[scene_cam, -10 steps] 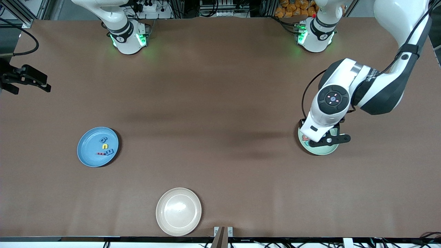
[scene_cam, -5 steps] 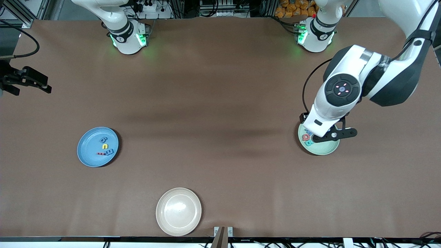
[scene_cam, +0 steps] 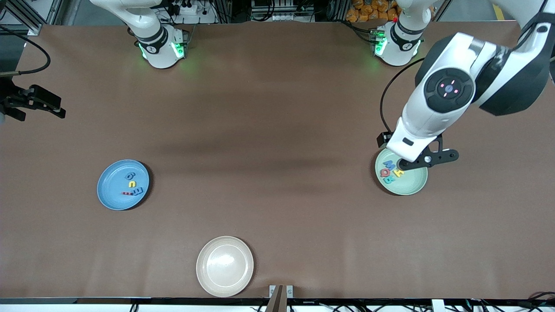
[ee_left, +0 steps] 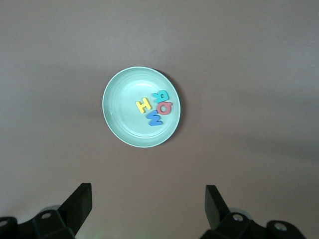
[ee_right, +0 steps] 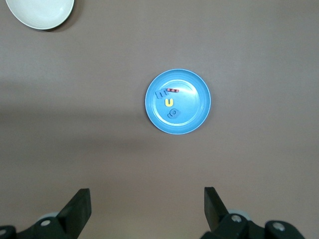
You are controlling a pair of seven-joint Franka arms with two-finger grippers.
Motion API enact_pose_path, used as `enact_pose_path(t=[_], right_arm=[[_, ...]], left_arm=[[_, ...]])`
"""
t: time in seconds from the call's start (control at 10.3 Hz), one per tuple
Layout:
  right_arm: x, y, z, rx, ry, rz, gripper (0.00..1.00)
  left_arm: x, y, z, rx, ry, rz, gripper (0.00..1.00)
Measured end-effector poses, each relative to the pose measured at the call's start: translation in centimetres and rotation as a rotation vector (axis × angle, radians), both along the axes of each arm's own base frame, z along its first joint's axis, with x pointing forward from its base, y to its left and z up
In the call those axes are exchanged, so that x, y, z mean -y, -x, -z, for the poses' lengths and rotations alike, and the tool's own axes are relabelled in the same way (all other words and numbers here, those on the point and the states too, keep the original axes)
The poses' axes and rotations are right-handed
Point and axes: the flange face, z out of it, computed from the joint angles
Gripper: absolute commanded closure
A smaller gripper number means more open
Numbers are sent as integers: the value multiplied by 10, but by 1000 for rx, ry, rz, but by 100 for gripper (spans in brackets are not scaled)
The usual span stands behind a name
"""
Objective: Sort upper and lower case letters into plates
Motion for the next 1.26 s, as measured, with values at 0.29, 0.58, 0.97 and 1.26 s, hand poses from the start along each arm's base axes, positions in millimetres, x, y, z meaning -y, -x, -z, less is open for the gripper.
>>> enact_pose_path(t=[0.29,0.58,0.97,1.26], right_arm=[[0,0,0,0,0,0,0],[0,0,0,1,0,0,0],[0,0,0,3,0,0,0],[0,0,0,3,0,1,0]], left_arm=[[-9,1,-20,-3,27,28,0],[-45,2,-49,-14,100,59,0],[-69,4,-69,-6,152,77,0],[-94,5,-85,10,192,83,0]])
